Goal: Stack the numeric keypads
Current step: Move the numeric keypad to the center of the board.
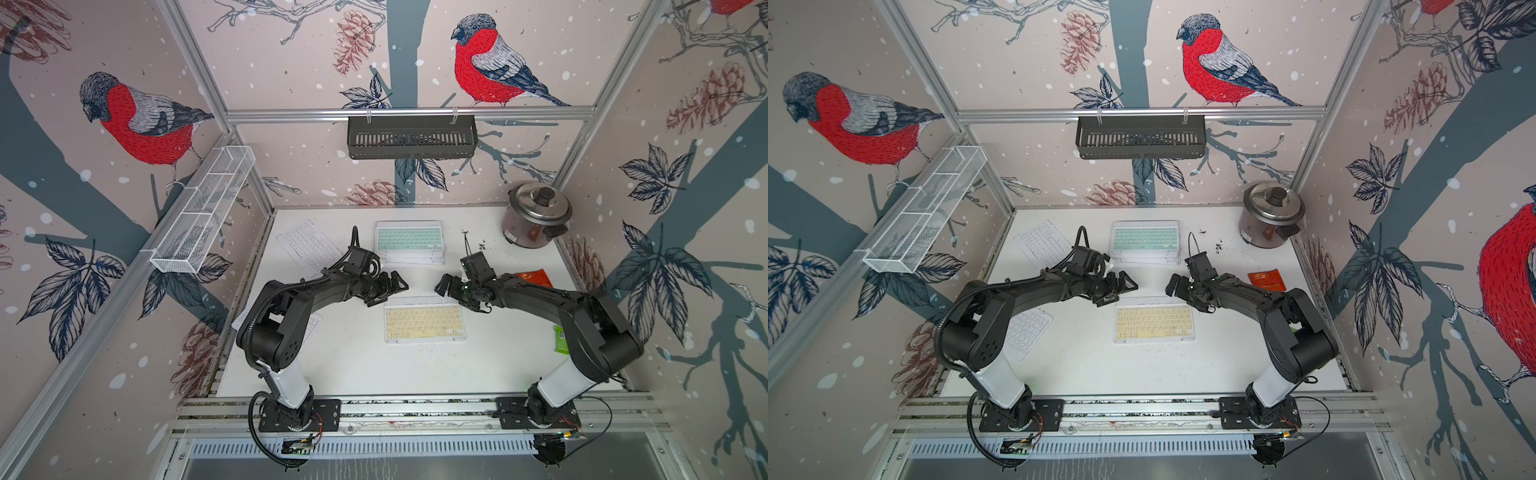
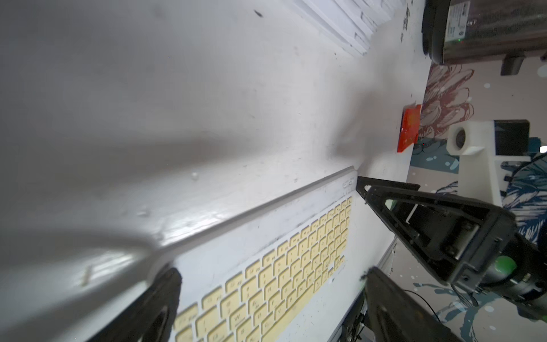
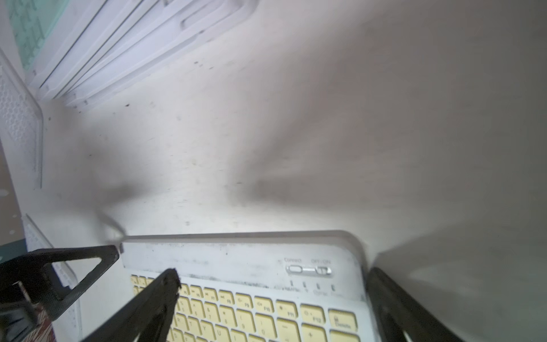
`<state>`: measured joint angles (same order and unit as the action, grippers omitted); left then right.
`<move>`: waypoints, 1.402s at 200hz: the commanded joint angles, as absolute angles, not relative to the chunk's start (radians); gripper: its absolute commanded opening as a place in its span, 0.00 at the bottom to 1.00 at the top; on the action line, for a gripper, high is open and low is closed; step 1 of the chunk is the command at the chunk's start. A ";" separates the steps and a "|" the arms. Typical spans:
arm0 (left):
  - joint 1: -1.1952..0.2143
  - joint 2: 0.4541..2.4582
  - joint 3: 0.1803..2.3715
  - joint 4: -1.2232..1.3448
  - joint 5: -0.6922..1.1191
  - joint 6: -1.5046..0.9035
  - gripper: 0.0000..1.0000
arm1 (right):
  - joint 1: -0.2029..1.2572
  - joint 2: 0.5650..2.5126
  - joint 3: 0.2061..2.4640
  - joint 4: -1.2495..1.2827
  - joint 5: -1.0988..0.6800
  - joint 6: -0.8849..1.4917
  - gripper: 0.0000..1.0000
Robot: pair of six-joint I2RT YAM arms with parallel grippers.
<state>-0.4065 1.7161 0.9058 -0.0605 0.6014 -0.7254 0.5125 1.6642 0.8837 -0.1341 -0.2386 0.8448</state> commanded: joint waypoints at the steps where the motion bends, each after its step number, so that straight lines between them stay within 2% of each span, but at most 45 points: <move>1: -0.384 1.695 0.877 -0.061 0.594 -0.707 0.96 | 0.539 1.733 0.955 -0.134 -0.308 0.871 1.00; 35: -0.365 1.661 0.886 -0.118 0.578 -0.688 0.96 | 0.521 1.749 1.000 -0.187 -0.279 0.811 1.00; 75: -0.318 1.487 0.915 -0.406 0.413 -0.587 0.97 | 0.456 1.673 0.919 -0.239 -0.272 0.706 1.00; 111: -0.316 1.431 0.717 -0.368 0.577 -0.644 0.97 | 0.467 1.662 0.889 -0.254 -0.252 0.654 1.00; 143: -0.321 1.403 0.599 -0.261 0.633 -0.717 0.97 | 0.501 1.670 0.888 -0.245 -0.257 0.639 1.00; 167: -0.348 1.444 0.580 -0.167 0.663 -0.767 0.96 | 0.511 1.672 0.877 -0.213 -0.288 0.650 1.00; 206: -0.365 1.569 0.665 -0.092 0.651 -0.774 0.96 | 0.497 1.663 0.830 -0.130 -0.372 0.697 1.00; 280: -0.359 1.837 0.992 -0.103 0.646 -0.738 0.96 | 0.416 1.649 0.819 -0.033 -0.475 0.756 1.00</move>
<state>-0.3622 1.7817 0.9367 -0.0929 0.6945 -0.7578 0.4156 1.6287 0.8001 -0.0292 -0.3653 0.7124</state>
